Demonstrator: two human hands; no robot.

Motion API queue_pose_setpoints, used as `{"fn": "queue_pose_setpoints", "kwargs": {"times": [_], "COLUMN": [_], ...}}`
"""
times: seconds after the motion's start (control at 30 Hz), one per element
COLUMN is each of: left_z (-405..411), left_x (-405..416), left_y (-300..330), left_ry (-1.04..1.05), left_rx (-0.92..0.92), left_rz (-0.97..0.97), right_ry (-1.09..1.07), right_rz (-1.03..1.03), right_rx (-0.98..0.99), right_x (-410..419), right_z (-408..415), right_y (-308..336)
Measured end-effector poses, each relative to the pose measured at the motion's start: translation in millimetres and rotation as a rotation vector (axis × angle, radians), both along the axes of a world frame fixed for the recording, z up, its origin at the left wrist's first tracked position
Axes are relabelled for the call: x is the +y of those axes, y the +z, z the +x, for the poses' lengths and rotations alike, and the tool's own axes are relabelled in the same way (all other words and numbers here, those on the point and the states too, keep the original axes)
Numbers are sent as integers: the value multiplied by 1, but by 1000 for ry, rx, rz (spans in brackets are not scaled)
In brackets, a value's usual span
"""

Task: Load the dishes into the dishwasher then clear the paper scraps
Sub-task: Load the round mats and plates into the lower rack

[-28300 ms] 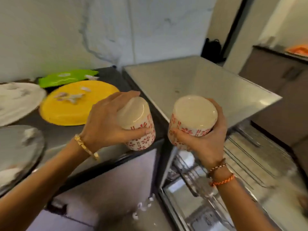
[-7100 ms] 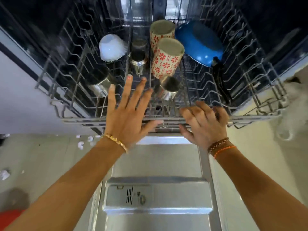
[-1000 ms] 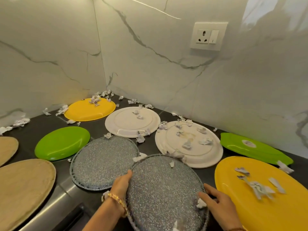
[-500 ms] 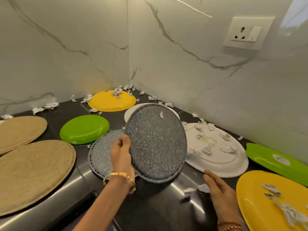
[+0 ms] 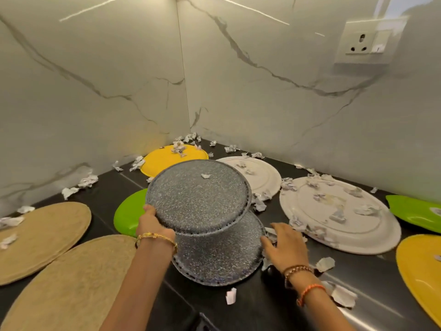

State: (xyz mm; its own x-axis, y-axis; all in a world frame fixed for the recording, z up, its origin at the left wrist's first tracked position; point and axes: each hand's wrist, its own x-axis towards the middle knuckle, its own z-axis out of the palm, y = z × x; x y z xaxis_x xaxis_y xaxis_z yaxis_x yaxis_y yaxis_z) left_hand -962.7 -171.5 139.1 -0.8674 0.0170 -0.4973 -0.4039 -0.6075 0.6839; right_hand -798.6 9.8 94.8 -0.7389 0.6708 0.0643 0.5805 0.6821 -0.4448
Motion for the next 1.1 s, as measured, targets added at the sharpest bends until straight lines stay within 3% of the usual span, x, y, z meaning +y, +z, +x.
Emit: {"fn": "queue_pose_setpoints", "kwargs": {"times": [0.13, 0.23, 0.47, 0.67, 0.8, 1.0, 1.1], "left_z": [-7, -12, -32, -42, -48, -54, -56], "left_x": [-12, -18, -19, -10, -2, 15, 25], "left_y": [-6, -4, -8, -10, -14, 1, 9], "left_ry": [-26, -40, -39, -32, -57, -30, -23], "left_rx": [12, -66, -107, -100, -26, 43, 64], "left_rz": [-120, 27, 95, 119, 20, 99, 94], "right_ry": [-26, -119, -182, -326, -484, -763, -863], "right_rz": [111, 149, -108, -400, -570, -594, -485], "right_rx": [-56, -184, -214, 185, 553, 1014, 1152], "right_x": [-2, -4, 14, 19, 12, 14, 16], "right_z": [-30, -52, -68, -64, -56, -36, -18], "right_y": [2, 4, 9, 2, 3, 20, 39]}}
